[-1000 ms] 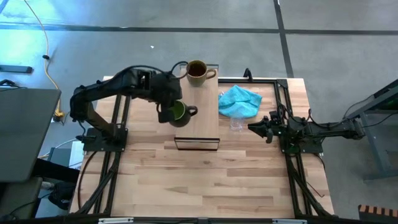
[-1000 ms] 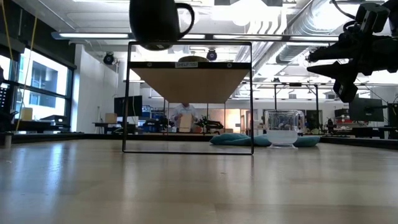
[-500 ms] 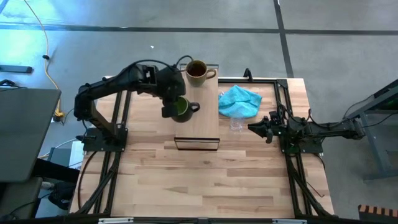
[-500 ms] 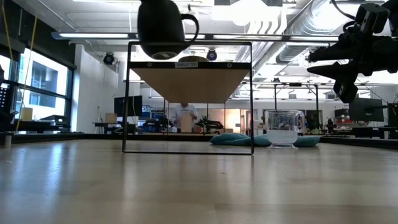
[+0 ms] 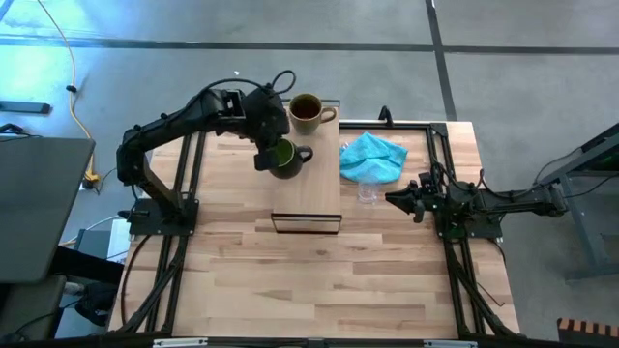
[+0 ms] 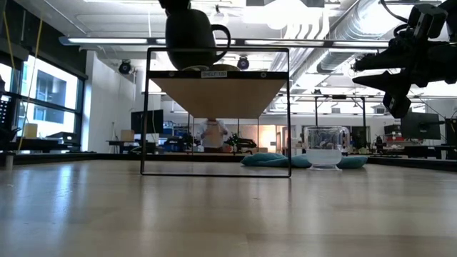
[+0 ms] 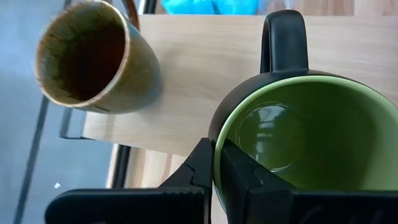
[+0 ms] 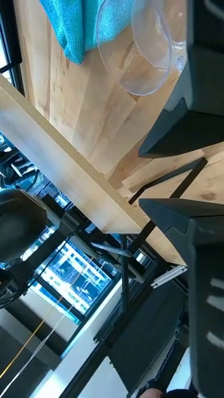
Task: Stack small to large cups/mugs on shelf
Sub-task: Put the green and black mug on the shelf
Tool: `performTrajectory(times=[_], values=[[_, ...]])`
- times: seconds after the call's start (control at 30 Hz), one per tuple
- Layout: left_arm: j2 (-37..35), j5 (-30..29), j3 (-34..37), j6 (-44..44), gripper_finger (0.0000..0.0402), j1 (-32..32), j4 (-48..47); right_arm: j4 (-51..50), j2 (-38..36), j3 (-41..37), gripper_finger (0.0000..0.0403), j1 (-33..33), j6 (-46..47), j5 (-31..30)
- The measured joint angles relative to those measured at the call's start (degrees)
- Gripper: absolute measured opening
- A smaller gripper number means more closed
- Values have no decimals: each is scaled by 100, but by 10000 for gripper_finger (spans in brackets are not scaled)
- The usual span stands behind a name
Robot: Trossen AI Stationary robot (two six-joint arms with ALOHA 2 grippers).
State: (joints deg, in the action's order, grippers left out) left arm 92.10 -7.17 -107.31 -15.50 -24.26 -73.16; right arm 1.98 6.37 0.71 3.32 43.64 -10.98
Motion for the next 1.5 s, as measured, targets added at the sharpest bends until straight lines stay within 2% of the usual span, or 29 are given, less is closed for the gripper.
performTrajectory(times=[0.43, 0.7, 1.03, 1.5], values=[[400, 161, -141, -377, 0, -196, 142, -2, 7, 0, 106, 0, 110, 2], [897, 171, -945, -721, 0, -334, 3, -4, 41, 0, 106, 1, 137, 2], [1623, 87, -1996, -1163, 0, -425, -603, -4, 44, 0, 106, 0, 136, 2], [1844, 132, -2050, -1485, 0, -423, -586, -4, 44, 0, 106, 1, -16, 1]])
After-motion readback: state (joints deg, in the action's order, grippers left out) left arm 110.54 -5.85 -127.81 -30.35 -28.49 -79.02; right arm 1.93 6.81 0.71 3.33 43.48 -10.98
